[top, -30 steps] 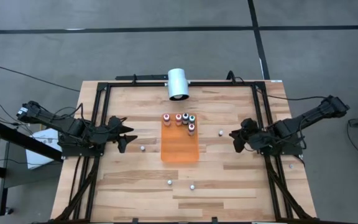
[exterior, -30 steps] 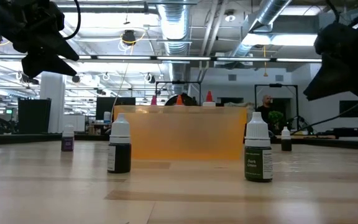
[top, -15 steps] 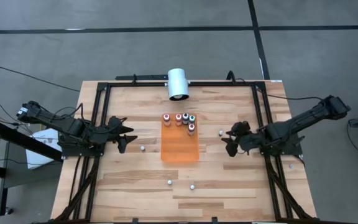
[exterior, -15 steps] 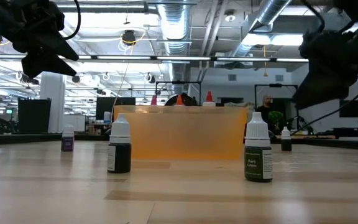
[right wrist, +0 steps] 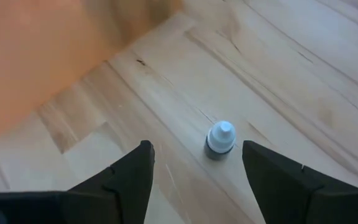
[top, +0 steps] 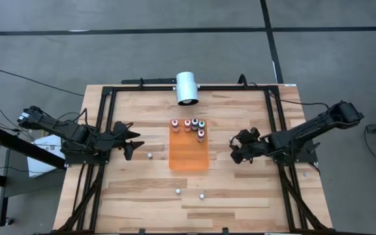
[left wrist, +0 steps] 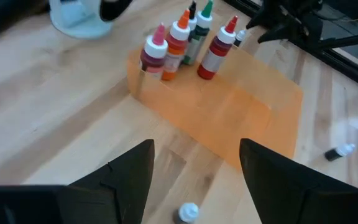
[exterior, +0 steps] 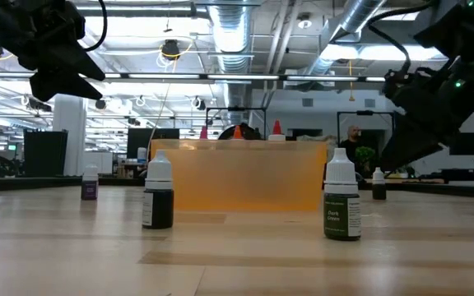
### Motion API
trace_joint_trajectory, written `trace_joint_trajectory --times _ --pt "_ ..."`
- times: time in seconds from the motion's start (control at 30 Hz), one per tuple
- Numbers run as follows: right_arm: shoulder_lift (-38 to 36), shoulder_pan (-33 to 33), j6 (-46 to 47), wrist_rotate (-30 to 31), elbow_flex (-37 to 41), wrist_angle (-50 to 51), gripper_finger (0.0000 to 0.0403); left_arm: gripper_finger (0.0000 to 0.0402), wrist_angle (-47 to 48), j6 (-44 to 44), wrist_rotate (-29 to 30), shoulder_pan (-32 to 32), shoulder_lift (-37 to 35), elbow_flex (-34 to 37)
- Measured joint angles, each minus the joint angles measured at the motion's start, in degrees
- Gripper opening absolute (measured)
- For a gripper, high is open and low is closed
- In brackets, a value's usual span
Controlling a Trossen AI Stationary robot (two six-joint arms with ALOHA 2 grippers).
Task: Pick & Place food coloring
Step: Put the small light green food coloring bottle into the bin
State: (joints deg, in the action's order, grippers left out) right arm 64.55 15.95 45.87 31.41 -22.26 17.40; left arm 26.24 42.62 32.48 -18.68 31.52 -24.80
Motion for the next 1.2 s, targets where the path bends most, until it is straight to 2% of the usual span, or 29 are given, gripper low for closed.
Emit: trace_joint_trajectory --times 0.2,0.37,0.83,1.07,1.2 --pt "2.37 -1.36 0.09 0.04 -0.02 -0.34 0.0235 0.0229 -0.24 -3.36 4.37 0.02 -0.02 0.0" --pt "2.22 -2.98 0.1 0.05 -0.02 -0.84 0.0235 0.0229 -0.26 -5.44 5.39 0.0 -0.02 0.0" --pt "2.1 -4.11 0.15 -0.04 -0.02 -4.62 0.0234 0.0229 -4.35 -12.22 2.38 0.0 -0.06 0.38" --pt "2.32 -4.11 2.22 -0.11 -0.02 -4.48 0.0234 0.0229 -13.72 -12.4 0.4 0.0 -1.7 7.14" --pt "2.32 -4.11 2.35 -0.17 -0.04 -4.38 0.0234 0.0229 -13.71 -12.79 -0.77 0.0 -3.31 8.74"
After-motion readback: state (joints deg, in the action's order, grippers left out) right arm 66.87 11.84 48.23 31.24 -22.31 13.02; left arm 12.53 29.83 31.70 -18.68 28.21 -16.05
